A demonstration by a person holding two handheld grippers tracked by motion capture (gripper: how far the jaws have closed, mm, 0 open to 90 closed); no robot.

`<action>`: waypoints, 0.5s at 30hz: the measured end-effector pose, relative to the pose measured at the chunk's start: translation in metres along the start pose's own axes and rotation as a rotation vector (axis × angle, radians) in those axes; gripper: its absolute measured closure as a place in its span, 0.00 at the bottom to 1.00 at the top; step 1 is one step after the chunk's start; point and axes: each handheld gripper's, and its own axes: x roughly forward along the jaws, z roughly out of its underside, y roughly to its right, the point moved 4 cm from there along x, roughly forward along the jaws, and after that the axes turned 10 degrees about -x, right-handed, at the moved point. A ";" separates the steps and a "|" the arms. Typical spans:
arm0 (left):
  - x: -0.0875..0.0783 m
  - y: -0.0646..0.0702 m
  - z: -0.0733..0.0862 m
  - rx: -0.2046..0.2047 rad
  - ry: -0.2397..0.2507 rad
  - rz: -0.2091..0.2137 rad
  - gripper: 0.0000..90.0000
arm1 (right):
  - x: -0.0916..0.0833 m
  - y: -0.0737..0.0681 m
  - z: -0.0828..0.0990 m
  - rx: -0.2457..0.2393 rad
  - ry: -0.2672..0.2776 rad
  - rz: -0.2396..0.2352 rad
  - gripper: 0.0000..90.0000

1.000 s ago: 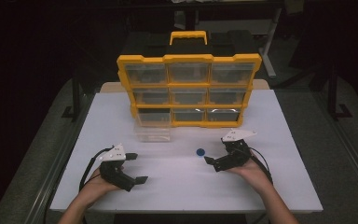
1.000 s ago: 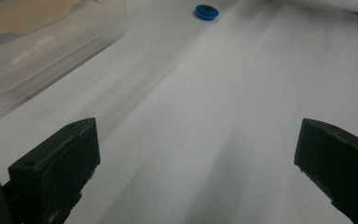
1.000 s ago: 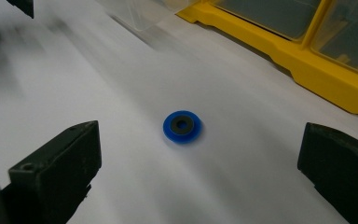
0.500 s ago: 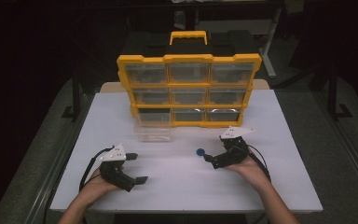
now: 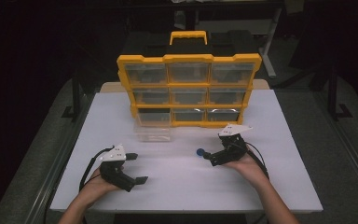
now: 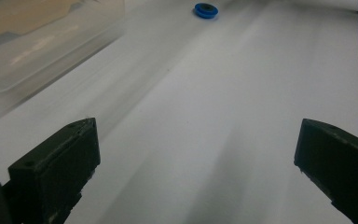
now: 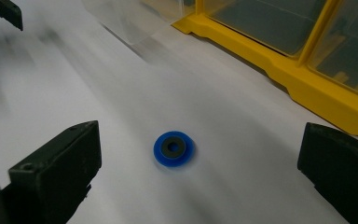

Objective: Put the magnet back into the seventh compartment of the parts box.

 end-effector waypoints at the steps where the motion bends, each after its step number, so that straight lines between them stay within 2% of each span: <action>1: 0.000 0.000 0.000 0.001 -0.001 0.000 0.00 | 0.000 0.000 -0.001 0.004 -0.001 -0.002 0.00; 15: 0.000 0.000 0.000 0.002 -0.003 0.001 0.00 | 0.009 0.003 -0.005 0.003 0.000 -0.006 0.00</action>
